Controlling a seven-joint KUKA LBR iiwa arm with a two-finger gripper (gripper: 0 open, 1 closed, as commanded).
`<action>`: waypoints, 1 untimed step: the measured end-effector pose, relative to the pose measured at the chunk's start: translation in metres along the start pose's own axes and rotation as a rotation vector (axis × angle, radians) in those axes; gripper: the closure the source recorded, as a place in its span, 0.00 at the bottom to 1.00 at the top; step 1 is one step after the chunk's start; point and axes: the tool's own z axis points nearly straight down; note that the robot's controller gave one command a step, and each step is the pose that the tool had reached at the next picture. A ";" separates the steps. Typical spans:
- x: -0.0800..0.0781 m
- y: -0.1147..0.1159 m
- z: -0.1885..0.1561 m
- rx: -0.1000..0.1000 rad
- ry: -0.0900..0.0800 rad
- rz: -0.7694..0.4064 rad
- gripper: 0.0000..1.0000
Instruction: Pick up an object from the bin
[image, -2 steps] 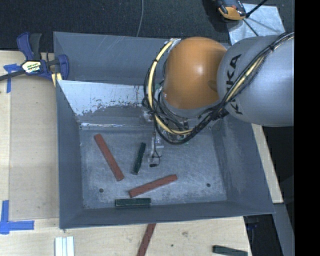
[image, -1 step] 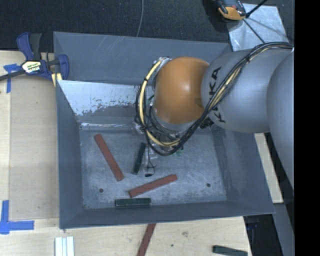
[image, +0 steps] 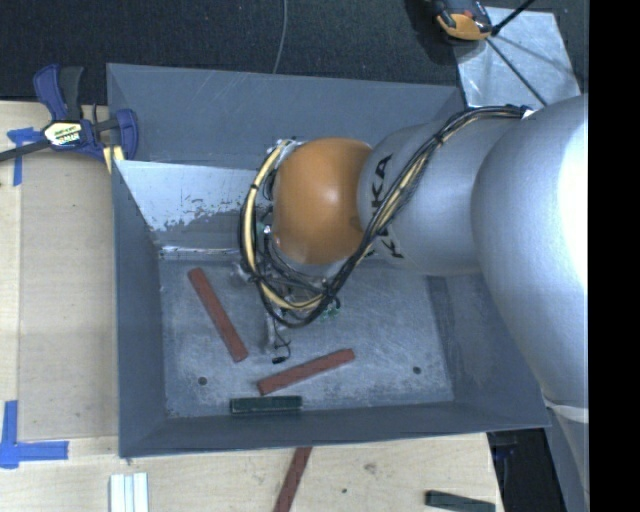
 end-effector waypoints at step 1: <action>0.010 -0.020 0.016 -0.005 0.005 -0.126 0.00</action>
Offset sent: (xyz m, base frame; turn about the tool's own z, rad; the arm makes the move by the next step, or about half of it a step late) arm -0.0449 -0.0760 -0.0164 -0.1269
